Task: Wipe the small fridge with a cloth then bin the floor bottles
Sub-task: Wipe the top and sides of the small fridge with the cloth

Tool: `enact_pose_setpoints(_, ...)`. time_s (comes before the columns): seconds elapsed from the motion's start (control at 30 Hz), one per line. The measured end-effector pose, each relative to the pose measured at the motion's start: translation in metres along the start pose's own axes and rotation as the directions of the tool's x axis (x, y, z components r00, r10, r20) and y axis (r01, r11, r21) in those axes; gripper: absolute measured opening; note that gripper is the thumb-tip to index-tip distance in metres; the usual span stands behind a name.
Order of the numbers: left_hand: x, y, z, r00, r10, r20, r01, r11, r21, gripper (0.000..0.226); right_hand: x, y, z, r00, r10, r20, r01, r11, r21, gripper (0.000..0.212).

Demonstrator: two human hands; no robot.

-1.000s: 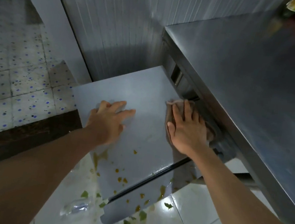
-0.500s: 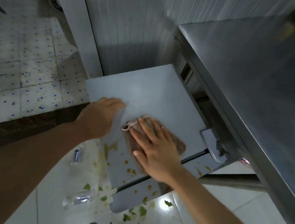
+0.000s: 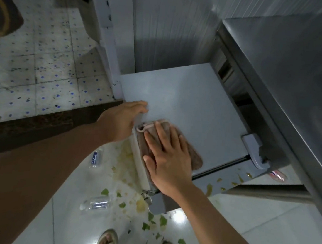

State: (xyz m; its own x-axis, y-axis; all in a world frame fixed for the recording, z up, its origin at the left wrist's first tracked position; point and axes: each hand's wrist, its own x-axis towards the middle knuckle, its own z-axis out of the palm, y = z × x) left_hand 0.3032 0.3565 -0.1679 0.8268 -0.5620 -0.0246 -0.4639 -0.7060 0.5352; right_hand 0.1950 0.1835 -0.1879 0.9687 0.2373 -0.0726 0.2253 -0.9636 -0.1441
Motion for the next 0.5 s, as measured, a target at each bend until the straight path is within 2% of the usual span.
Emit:
enact_pose_setpoints(0.07,-0.012,-0.006,-0.003,0.998,0.024,-0.054,-0.026,0.999,-0.046,0.050,0.000,0.015,-0.003,1.000,-0.003,0.023,0.003,1.000,-0.003,0.057)
enact_pose_setpoints(0.17,-0.025,-0.013,-0.005,0.999,0.036,-0.028,-0.037,0.999,-0.028,0.058,0.026,0.044,-0.009,0.976,0.217,0.016,-0.216,0.975,-0.053,0.058)
enact_pose_setpoints(0.27,-0.027,-0.015,-0.008,0.998,-0.050,0.048,0.048,0.998,0.047,0.072,0.056,0.037,-0.010,0.925,0.379,0.016,-0.377,0.924,-0.069,0.060)
enact_pose_setpoints(0.3,-0.027,-0.015,-0.009,0.996,-0.080,0.047,0.077,0.995,0.060,0.076,0.059,0.023,-0.007,0.930,0.368,0.007,-0.367,0.929,-0.050,0.060)
enact_pose_setpoints(0.43,-0.030,-0.020,-0.019,0.991,-0.119,0.065,0.115,0.991,0.070,0.084,0.030,-0.038,0.008,0.985,0.169,-0.027,-0.170,0.985,-0.035,0.069)
enact_pose_setpoints(0.5,-0.035,-0.021,-0.021,0.987,-0.144,0.074,0.139,0.988,0.067,0.083,0.019,-0.046,0.011,0.988,0.153,-0.013,-0.153,0.987,-0.041,0.075)
